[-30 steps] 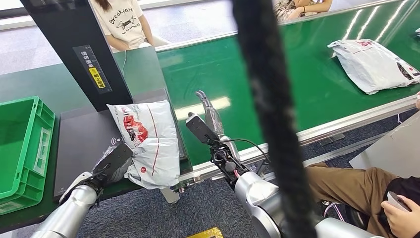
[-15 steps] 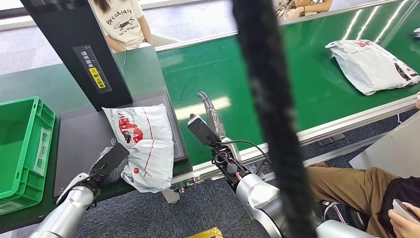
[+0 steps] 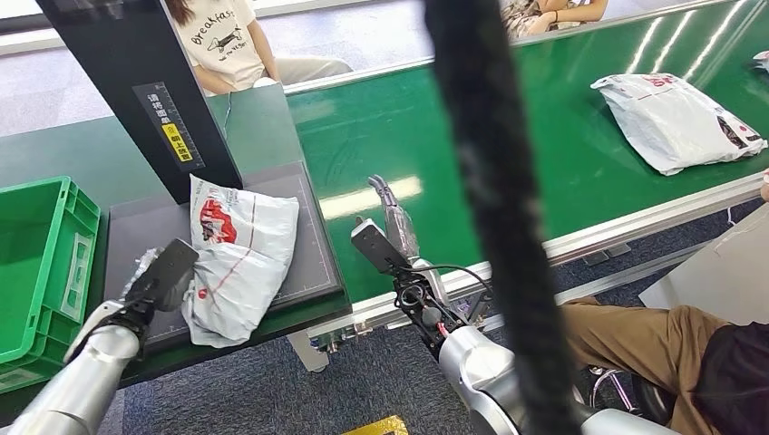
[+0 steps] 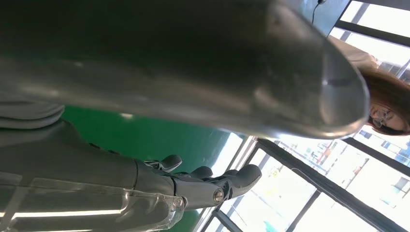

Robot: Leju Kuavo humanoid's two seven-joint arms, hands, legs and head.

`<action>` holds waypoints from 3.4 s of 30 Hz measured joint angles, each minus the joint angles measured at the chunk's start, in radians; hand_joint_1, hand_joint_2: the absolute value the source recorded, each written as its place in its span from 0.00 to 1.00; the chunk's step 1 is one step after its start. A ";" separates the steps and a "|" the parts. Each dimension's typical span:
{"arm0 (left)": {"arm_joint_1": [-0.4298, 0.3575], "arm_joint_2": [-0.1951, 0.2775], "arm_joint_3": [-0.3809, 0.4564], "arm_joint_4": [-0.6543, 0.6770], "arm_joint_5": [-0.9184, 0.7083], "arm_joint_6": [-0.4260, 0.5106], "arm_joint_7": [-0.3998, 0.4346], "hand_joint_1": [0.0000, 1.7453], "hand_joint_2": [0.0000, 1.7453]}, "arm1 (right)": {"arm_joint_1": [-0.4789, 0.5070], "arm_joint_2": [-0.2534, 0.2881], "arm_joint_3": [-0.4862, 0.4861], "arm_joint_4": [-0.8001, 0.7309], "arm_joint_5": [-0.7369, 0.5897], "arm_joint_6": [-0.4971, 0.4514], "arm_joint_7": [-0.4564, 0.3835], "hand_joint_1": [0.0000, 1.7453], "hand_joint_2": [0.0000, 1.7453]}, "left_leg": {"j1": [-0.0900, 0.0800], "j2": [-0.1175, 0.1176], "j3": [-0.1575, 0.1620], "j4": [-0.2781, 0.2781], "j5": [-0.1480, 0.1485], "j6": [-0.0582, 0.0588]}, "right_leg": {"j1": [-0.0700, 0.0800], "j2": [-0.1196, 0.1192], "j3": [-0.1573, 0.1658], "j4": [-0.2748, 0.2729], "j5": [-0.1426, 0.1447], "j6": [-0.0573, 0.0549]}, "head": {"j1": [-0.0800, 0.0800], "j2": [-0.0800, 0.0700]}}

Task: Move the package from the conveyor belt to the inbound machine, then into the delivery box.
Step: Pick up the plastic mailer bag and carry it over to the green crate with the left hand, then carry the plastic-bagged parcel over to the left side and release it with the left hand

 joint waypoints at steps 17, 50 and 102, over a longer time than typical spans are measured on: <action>-0.208 0.112 0.068 -0.025 -0.037 0.086 0.095 1.00 1.00 | 0.017 0.005 -0.008 -0.020 0.037 0.008 0.007 0.00 0.00 | 0.000 0.000 -0.001 0.000 0.000 0.000 | 0.000 0.000 0.000 0.000 0.000 0.000 | 0.000 0.000; -0.363 0.229 0.177 -0.067 -0.137 0.103 0.203 1.00 1.00 | 0.022 -0.005 -0.052 -0.044 0.048 0.014 -0.001 0.00 0.00 | 0.000 0.000 -0.002 0.000 0.000 0.000 | 0.000 0.000 -0.002 0.000 0.000 0.000 | 0.000 0.000; 0.052 0.411 0.650 -0.057 -0.317 0.153 -0.065 0.00 1.00 | 0.412 -0.058 -0.155 -0.452 0.069 -0.014 0.039 0.00 0.00 | 0.000 0.004 -0.004 -0.001 0.000 -0.001 | 0.000 0.002 -0.006 0.000 -0.001 -0.001 | 0.000 0.000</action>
